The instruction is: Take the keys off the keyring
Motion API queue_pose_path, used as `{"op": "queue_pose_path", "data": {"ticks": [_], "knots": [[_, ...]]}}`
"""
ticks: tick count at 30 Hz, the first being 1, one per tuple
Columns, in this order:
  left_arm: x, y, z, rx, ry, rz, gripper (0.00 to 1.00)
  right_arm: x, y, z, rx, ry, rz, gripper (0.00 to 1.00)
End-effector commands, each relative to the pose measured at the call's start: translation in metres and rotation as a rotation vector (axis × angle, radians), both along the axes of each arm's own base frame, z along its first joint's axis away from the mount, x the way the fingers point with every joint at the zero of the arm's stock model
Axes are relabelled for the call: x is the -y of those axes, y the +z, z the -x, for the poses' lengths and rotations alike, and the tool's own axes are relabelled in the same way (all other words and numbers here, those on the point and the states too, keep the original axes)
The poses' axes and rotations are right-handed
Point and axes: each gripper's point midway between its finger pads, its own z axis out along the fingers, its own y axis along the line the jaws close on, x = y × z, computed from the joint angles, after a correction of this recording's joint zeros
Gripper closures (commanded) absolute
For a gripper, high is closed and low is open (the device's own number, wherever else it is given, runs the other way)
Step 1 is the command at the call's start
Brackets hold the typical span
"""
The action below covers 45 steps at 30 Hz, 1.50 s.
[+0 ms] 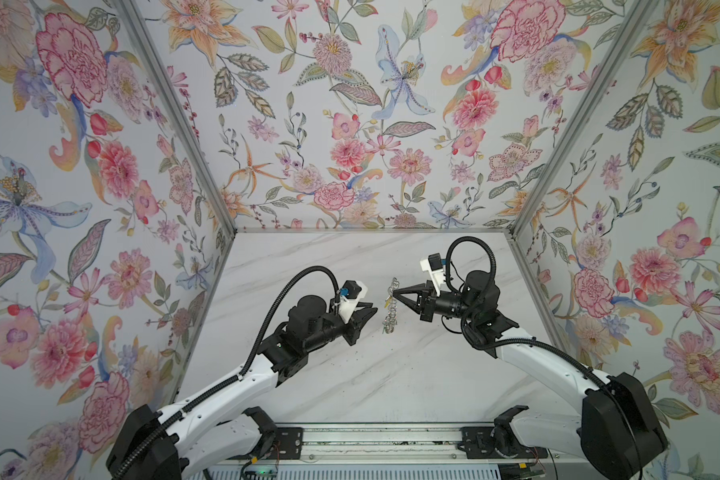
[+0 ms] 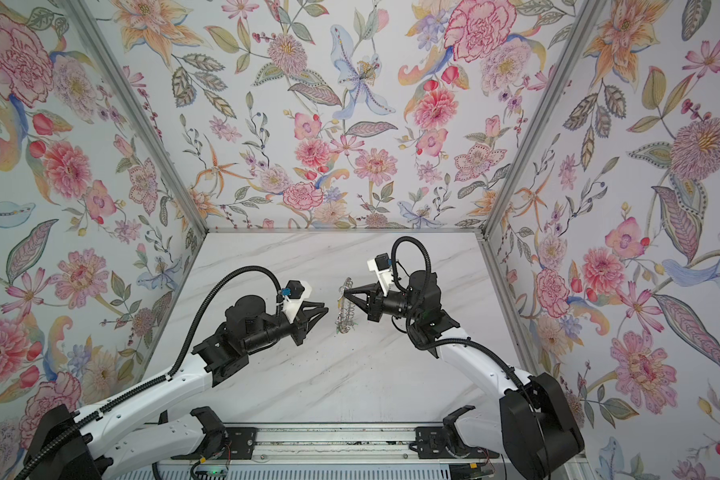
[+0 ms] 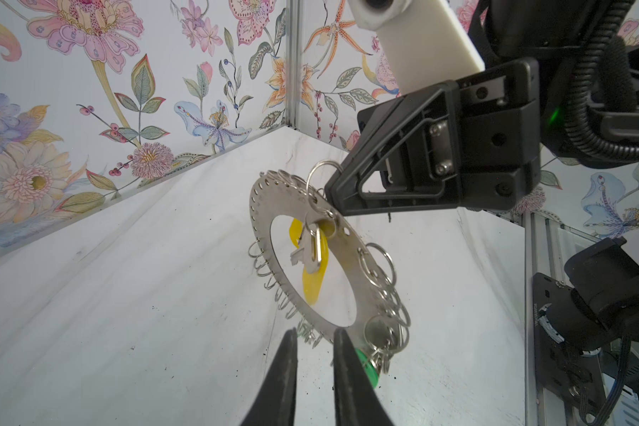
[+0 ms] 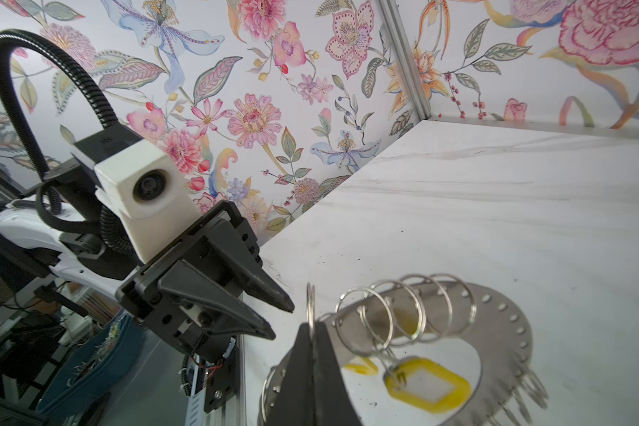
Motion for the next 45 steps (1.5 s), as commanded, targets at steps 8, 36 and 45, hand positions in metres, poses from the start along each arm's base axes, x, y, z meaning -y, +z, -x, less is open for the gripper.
{"op": "queue_pose_path", "data": {"ticks": [8, 36, 45], "knots": [[-0.005, 0.023, 0.002, 0.032, 0.0, 0.082, 0.67, -0.006, 0.052, 0.019, 0.048, 0.171, -0.133, 1.0], [0.006, 0.026, 0.002, 0.057, -0.052, 0.102, 0.55, -0.016, 0.047, 0.021, -0.027, 0.284, -0.132, 1.0], [0.009, 0.028, 0.0, 0.066, -0.056, 0.126, 0.59, -0.025, 0.048, 0.024, -0.028, 0.303, -0.126, 1.0]]}}
